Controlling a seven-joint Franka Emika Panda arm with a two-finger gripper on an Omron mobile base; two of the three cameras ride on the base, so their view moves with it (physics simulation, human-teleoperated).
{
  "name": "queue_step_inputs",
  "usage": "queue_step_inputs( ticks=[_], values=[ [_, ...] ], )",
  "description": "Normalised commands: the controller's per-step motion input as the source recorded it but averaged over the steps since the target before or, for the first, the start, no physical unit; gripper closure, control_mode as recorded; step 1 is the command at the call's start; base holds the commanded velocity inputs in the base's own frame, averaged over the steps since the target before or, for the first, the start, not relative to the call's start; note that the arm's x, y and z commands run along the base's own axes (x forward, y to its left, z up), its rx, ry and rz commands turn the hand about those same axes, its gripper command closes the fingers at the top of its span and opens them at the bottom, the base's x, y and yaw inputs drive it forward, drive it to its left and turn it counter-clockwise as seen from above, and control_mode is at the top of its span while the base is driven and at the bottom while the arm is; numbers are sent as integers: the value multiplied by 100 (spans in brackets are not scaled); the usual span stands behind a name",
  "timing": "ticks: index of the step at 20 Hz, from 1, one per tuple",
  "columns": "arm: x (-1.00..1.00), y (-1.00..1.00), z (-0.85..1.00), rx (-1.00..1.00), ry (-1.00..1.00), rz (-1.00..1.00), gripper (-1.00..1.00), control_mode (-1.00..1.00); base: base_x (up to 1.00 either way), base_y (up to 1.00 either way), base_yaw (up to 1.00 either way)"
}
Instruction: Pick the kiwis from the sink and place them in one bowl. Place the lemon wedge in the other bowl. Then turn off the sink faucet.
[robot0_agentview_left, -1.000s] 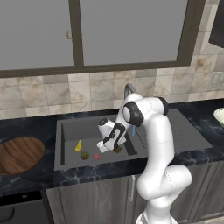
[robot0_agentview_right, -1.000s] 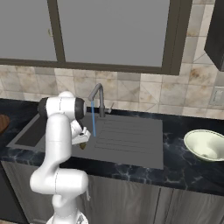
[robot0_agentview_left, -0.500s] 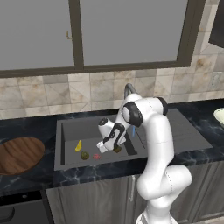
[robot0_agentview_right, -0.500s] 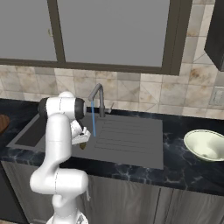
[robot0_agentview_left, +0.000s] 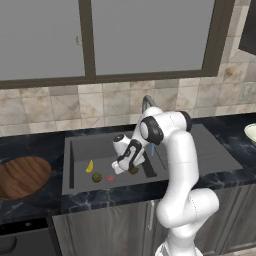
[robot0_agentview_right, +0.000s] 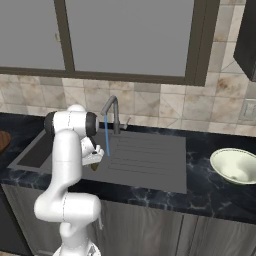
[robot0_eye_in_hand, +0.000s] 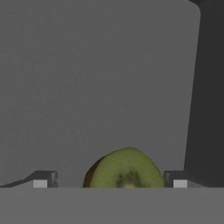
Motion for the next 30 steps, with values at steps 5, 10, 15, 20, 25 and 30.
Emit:
queue_step_inputs(
  ticks=[5,10,15,20,25,30],
  values=[
    [-1,-28,-19,0,3,-1,100,-100,0,0,0],
    [0,-12,-18,0,3,0,100,-100,0,0,0],
    [0,0,0,0,-2,0,100,-100,0,0,0],
    [-7,0,7,0,-1,0,100,-100,0,0,0],
    [-1,0,40,0,0,0,100,-100,0,0,0],
    [-3,2,59,1,0,0,100,-100,0,0,0]
  ],
)
